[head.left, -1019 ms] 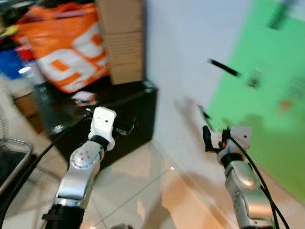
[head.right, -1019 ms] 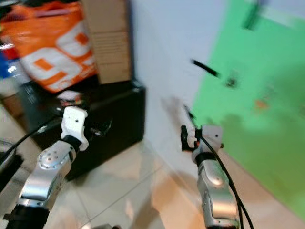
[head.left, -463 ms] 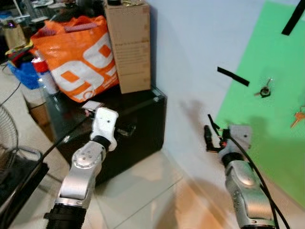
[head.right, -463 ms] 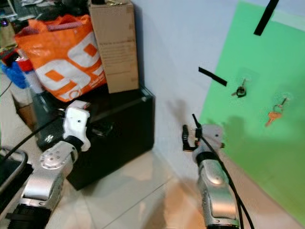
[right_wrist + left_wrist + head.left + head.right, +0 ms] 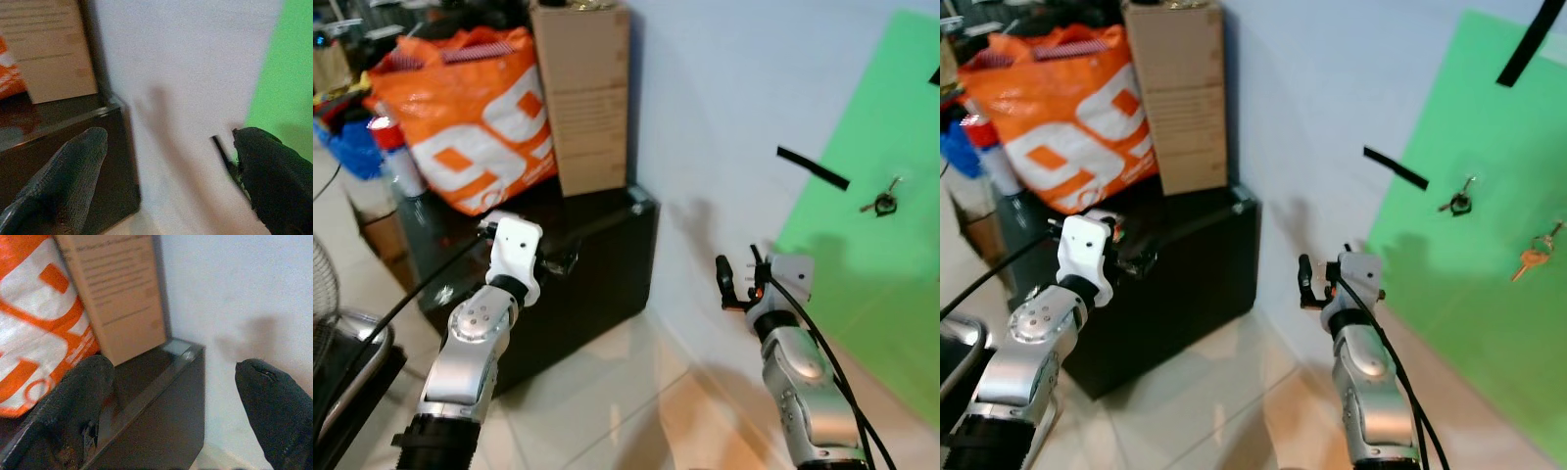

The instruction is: Hang keys on a hook

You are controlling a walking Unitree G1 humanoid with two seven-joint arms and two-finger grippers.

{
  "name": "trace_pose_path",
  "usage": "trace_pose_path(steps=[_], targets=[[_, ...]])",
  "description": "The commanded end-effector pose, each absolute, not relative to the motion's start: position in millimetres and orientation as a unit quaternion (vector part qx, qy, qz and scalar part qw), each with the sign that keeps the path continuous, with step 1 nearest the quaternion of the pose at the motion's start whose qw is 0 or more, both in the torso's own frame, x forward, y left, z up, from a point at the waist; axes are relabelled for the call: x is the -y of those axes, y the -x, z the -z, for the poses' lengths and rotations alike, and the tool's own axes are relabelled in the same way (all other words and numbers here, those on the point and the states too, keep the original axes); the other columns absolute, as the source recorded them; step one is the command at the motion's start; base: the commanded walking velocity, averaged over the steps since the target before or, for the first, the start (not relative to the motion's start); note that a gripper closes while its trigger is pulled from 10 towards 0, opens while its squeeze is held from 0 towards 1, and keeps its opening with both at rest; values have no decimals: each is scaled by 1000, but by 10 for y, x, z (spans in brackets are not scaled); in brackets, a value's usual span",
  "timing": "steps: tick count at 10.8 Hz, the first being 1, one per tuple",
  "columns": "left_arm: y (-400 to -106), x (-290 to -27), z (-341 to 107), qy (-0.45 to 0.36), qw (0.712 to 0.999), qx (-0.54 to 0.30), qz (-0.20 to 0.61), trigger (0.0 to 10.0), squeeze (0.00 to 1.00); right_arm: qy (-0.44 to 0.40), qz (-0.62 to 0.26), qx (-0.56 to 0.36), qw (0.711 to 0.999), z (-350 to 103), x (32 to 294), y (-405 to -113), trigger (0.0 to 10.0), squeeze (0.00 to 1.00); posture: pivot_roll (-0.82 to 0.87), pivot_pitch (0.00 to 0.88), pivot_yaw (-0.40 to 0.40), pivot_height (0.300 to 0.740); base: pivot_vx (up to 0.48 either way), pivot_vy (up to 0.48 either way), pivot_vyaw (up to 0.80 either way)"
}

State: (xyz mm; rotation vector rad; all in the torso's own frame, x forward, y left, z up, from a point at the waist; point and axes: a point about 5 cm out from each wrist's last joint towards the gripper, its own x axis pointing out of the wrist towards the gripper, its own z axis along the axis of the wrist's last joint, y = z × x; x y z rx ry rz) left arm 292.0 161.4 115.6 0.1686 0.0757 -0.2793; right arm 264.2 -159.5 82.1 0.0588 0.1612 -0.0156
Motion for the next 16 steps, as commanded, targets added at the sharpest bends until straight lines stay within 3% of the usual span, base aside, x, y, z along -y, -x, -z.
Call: trace_pose_path(steps=[1,13,16], targets=[[-2920,-1578,-1159,-82,986,-34,141,10000,0,-23,15,-77,997,-844,1658,-2661,10000,1000,-72,0,-6,740,364,0,0],[-2814,-1710,-1133,-101,985,-44,136,10000,0,-25,-21,-95,995,-761,1577,-2593,10000,1000,-42,0,-4,740,342,0,0],[-2842,-1667,-1130,-102,983,-45,143,10000,0,-25,-18,-95,995,-764,1592,-2583,10000,1000,-56,0,8,740,344,0,490]])
